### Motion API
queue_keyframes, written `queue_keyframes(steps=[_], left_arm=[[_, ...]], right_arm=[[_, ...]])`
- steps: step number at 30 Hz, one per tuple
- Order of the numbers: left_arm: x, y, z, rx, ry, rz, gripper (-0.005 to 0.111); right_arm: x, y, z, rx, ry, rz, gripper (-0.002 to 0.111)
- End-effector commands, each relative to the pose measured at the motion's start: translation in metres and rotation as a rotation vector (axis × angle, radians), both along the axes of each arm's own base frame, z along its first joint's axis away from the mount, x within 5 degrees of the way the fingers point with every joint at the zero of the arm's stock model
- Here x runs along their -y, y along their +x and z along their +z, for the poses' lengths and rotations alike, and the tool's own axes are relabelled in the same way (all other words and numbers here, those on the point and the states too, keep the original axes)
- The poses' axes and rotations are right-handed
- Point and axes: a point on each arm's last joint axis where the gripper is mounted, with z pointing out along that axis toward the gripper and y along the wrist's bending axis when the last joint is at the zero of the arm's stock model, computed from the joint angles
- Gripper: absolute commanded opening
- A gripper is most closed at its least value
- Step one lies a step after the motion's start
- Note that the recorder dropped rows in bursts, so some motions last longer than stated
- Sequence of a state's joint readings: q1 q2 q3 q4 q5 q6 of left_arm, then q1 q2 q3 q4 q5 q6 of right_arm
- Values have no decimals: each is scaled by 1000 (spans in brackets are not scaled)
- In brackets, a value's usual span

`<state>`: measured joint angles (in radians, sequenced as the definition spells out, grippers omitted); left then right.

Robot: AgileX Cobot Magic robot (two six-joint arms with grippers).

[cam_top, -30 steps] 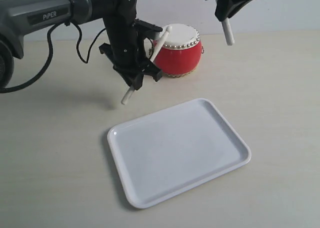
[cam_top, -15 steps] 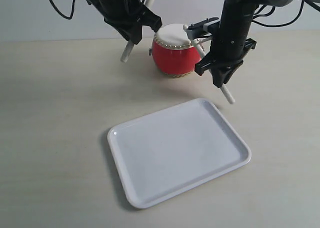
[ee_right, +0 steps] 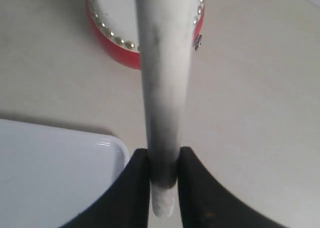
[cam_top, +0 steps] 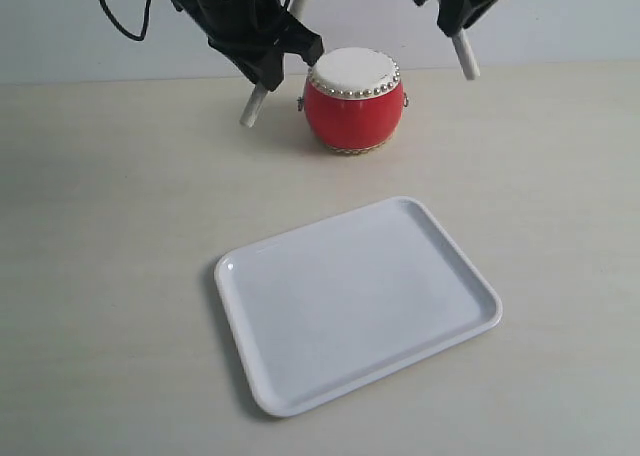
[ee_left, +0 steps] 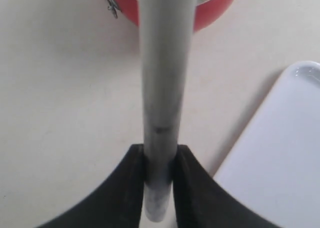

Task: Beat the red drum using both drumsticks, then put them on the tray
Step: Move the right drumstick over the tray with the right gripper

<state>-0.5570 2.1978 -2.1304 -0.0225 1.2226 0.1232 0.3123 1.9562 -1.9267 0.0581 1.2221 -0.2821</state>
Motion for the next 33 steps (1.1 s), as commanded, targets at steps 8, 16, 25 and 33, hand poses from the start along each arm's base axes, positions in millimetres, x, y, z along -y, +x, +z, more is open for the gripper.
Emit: queue_keyframes(steps=[8,16,25,33], left_arm=[[-25,-40,-10,-31,24,2,0],[-59,-91,6,176,-80,-4,0],[-96,-149,30,398,-189,-13,0],[-170,-176,56,541,-245,225,0]], right_arm=[[6,-32,15,-7,17,45,0],[-7,-42,-8,-99,99,197,0],[-50,-65,-25,-86,-59,532,0],[-77,-65,-78,-150,-359,669,0]])
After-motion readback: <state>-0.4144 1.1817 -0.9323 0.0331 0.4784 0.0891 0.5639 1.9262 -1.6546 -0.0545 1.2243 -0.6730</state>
